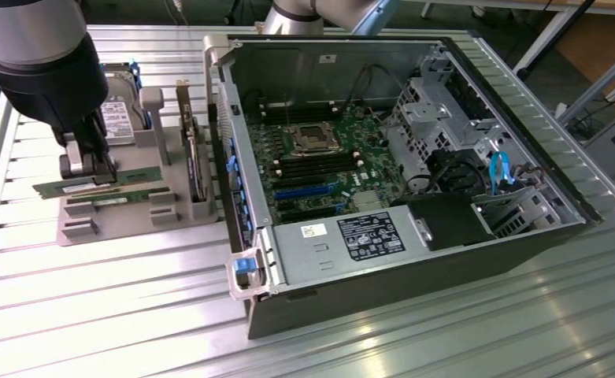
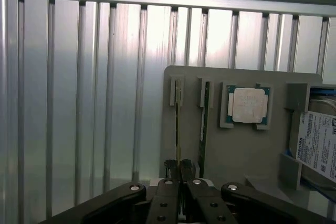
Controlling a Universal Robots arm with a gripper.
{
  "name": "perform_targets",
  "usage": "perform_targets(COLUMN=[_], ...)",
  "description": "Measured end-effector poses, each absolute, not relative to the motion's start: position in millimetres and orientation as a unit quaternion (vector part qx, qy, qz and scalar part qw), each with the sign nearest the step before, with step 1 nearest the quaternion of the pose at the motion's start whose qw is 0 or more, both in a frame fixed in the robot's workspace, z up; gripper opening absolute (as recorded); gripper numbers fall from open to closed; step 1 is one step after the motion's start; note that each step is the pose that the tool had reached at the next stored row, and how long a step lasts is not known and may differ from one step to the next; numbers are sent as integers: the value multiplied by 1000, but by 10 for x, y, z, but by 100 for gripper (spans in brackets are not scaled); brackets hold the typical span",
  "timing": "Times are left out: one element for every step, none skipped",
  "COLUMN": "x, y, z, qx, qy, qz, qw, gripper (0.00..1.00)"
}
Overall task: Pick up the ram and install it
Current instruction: 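Pick up the ram and move it above insertion slot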
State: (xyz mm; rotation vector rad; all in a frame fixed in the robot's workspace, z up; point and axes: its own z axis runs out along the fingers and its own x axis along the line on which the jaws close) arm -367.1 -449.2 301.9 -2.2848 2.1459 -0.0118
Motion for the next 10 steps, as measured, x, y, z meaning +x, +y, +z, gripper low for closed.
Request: perform_targets(x=[-3671,-3671,-3671,-3671,-3671,-3671,-3671,-3671,-3671,-3670], y=[-4492,-4492,-4492,-4492,-4492,-4492,-4492,-4492,-4492,-4492], z=[3026,3045,3065,3081,3094,3105,3121,3135,3148,3162], qx=[-729,-729,-729,-729,-729,-729,-729,-729,-729,-729], qy=[685,685,685,685,685,685,685,685,685,685], qz=[-4,-4,-4,-4,-4,-4,-4,-4,-4,-4], qw=[4,4,4,4,4,4,4,4,4,4], gripper=[13,13,13,13,13,13,13,13,13,13])
